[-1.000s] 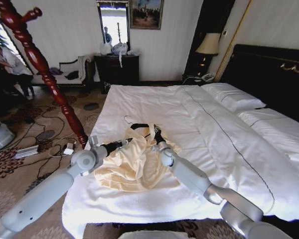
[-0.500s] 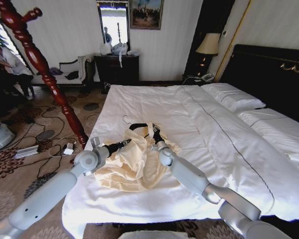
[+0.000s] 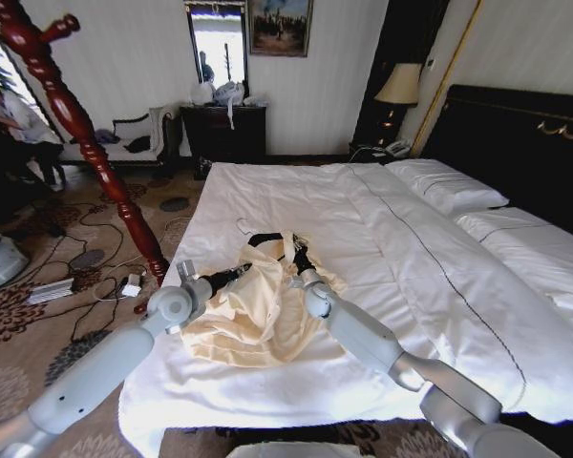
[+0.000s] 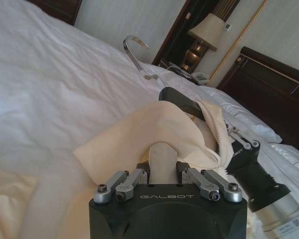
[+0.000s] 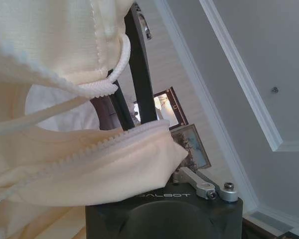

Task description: Pick up the clothes from the bed and hang them on the clothes hanger.

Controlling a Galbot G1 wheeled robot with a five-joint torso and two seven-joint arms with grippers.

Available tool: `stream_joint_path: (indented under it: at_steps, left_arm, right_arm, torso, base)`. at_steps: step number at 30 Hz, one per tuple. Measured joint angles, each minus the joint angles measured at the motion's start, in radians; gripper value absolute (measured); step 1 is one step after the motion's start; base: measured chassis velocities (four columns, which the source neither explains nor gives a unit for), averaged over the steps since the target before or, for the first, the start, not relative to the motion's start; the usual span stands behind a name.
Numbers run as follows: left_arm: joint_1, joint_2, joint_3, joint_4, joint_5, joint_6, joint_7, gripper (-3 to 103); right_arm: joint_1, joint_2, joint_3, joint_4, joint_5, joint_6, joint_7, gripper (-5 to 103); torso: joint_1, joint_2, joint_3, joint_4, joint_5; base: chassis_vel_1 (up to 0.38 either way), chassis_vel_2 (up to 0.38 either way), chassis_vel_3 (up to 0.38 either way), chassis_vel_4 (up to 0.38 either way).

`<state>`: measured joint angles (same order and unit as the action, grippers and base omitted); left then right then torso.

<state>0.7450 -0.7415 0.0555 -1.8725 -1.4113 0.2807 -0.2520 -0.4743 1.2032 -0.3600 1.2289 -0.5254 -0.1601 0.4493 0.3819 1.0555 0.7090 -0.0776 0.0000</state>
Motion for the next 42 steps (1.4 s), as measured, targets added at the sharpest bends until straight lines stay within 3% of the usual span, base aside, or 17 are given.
stream_joint_path:
  at_steps: [7,12,14,17,18,21,23,25,27,28,30,31,33,35,39,42]
  left_arm:
    - [-0.005,0.001,0.007,0.004,0.064,-0.028,0.002,23]
    - [-0.018,-0.004,0.011,0.017,0.118,-0.058,0.013,23]
    - [-0.018,-0.002,0.011,0.016,0.12,-0.061,0.016,23]
    - [-0.012,0.01,0.011,0.003,0.134,-0.074,0.028,23]
    - [-0.012,0.01,0.011,0.003,0.134,-0.074,0.028,23]
    - [-0.011,0.017,0.009,-0.009,0.151,-0.084,0.031,23]
    - [-0.011,0.019,0.009,-0.013,0.157,-0.087,0.033,23]
    - [-0.008,0.029,0.006,-0.028,0.176,-0.094,0.038,23]
    - [-0.005,0.032,0.004,-0.032,0.184,-0.097,0.039,23]
    - [-0.003,0.034,0.002,-0.033,0.189,-0.099,0.039,23]
    - [0.009,0.044,-0.013,-0.039,0.208,-0.105,0.039,23]
    - [0.009,0.044,-0.013,-0.039,0.208,-0.105,0.039,23]
    - [0.017,0.055,-0.028,-0.044,0.23,-0.112,0.039,23]
    - [0.018,0.057,-0.03,-0.045,0.235,-0.113,0.039,23]
    - [0.023,0.074,-0.039,-0.05,0.287,-0.123,0.039,23]
    - [0.023,0.079,-0.039,-0.051,0.318,-0.125,0.041,23]
  right_arm:
    - [0.009,0.003,-0.008,0.025,0.0,0.0,0.015,18]
    - [0.017,0.004,-0.011,0.048,-0.011,0.0,0.029,5]
    - [0.018,0.003,-0.012,0.051,-0.01,0.0,0.03,5]
    - [0.019,0.001,-0.016,0.056,-0.009,0.0,0.032,19]
    - [0.019,0.001,-0.016,0.056,-0.009,0.0,0.032,19]
    - [0.019,-0.002,-0.018,0.062,-0.007,-0.003,0.032,36]
    - [0.018,-0.003,-0.019,0.063,-0.006,-0.005,0.032,36]
    - [0.012,-0.005,-0.02,0.065,0.004,-0.014,0.031,47]
    - [0.008,-0.005,-0.018,0.065,0.008,-0.018,0.03,47]
    - [0.005,-0.005,-0.015,0.065,0.01,-0.02,0.03,57]
    - [-0.007,-0.012,-0.006,0.065,0.022,-0.025,0.031,68]
    - [-0.007,-0.012,-0.006,0.065,0.022,-0.025,0.031,68]
    - [-0.028,-0.034,0.005,0.074,0.033,-0.025,0.032,79]
    - [-0.031,-0.037,0.007,0.075,0.035,-0.025,0.033,79]
    - [-0.066,-0.068,0.043,0.102,0.079,-0.025,0.044,98]
    - [-0.076,-0.085,0.053,0.121,0.101,-0.023,0.046,100]
  torso:
    - [0.0,0.0,0.0,-0.0003,-0.0001]
    - [0.0,0.0,0.0,-0.0002,-0.0001]
    - [0.0,0.0,0.0,-0.0004,-0.0002]
    - [0.0,0.0,0.0,-0.0002,-0.0001]
    - [0.0,0.0,0.0,-0.0002,-0.0001]
    - [0.0,0.0,0.0,-0.0001,-0.0001]
    - [0.0,0.0,0.0,-0.0002,-0.0001]
    - [0.0,0.0,0.0,-0.0004,0.0]
    - [0.0,0.0,0.0,-0.0003,0.0]
    - [0.0,0.0,0.0,-0.0003,0.0]
    - [0.0,0.0,0.0,0.0001,0.0]
    - [0.0,0.0,0.0,0.0001,0.0]
    - [0.0,0.0,0.0,-0.0002,0.0]
    - [0.0,0.0,0.0,-0.0003,0.0]
    - [0.0,0.0,0.0,-0.0003,0.0]
    - [0.0,0.0,0.0,0.0,0.0]
  base:
    - [0.0,0.0,0.0,0.0]
    - [0.0,0.0,0.0,0.0]
    - [0.0,0.0,0.0,0.0]
    - [0.0,0.0,0.0,0.0]
    - [0.0,0.0,0.0,0.0]
    - [0.0,0.0,0.0,0.0]
    - [0.0,0.0,0.0,0.0]
    - [0.0,0.0,0.0,0.0]
    - [0.0,0.0,0.0,0.0]
    - [0.0,0.0,0.0,0.0]
    - [0.0,0.0,0.0,0.0]
    - [0.0,0.0,0.0,0.0]
    - [0.0,0.0,0.0,0.0]
    - [0.0,0.0,0.0,0.0]
    - [0.0,0.0,0.0,0.0]
    - [0.0,0.0,0.0,0.0]
